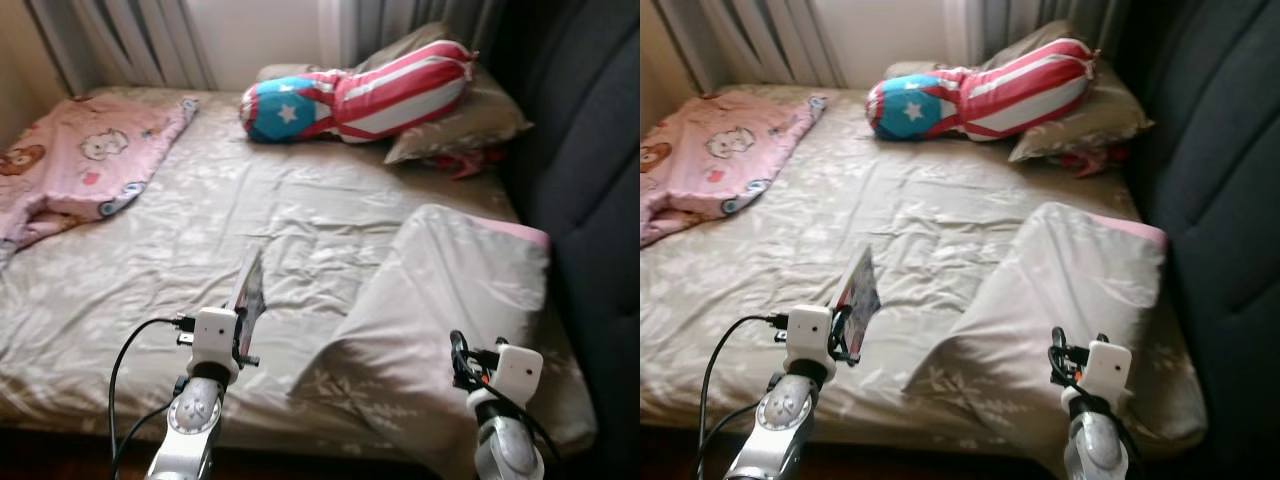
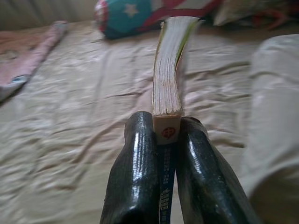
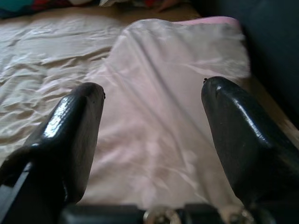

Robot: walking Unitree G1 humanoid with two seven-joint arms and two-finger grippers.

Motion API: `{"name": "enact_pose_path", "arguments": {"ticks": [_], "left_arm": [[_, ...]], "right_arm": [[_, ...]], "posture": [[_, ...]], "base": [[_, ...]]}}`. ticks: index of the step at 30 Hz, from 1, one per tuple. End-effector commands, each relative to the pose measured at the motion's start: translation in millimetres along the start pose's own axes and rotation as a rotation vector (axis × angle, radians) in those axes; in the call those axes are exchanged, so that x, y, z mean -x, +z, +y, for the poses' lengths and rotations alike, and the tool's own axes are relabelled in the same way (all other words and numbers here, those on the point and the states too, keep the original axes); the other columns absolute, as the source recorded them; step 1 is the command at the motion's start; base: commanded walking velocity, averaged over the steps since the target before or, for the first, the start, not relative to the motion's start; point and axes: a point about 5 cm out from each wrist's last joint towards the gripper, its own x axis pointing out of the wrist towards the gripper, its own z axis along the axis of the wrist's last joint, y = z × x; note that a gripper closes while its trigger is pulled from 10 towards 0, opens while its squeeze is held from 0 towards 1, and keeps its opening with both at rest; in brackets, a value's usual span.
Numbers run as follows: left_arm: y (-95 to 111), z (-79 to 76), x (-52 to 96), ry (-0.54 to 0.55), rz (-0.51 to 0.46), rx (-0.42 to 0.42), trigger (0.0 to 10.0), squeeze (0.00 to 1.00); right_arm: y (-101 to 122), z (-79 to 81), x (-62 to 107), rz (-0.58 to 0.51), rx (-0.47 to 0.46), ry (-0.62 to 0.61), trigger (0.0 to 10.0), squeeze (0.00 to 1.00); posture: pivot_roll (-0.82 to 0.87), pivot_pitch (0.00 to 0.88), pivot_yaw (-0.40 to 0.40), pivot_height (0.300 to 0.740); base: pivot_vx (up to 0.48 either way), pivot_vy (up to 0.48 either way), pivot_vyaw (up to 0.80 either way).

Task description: Clean up the room

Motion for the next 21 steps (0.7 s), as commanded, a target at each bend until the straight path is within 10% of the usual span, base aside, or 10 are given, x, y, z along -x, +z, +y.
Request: {"name": "enact_pose_path", "arguments": {"ticks": [1, 21], "left_arm": [[5.6, 4.5, -2.5, 0.016, -0.034, 0.002, 10.0, 0.0], [2.1, 5.2, -1.1, 0.023, -0.015, 0.01, 10.0, 0.0]], "right_arm": [[-6.7, 0.8, 3.8, 0.035, 0.001, 0.002, 10.0, 0.0], [-6.4, 5.7, 2.7, 0.038, -0.004, 0.008, 10.0, 0.0]], "posture": [[-0.08, 0.127, -0.017, 0.74], [-0.08, 0.131, -0.017, 0.74]], "base": [[0.0, 0.0, -0.71], [0.0, -0.072, -0.29]]}}
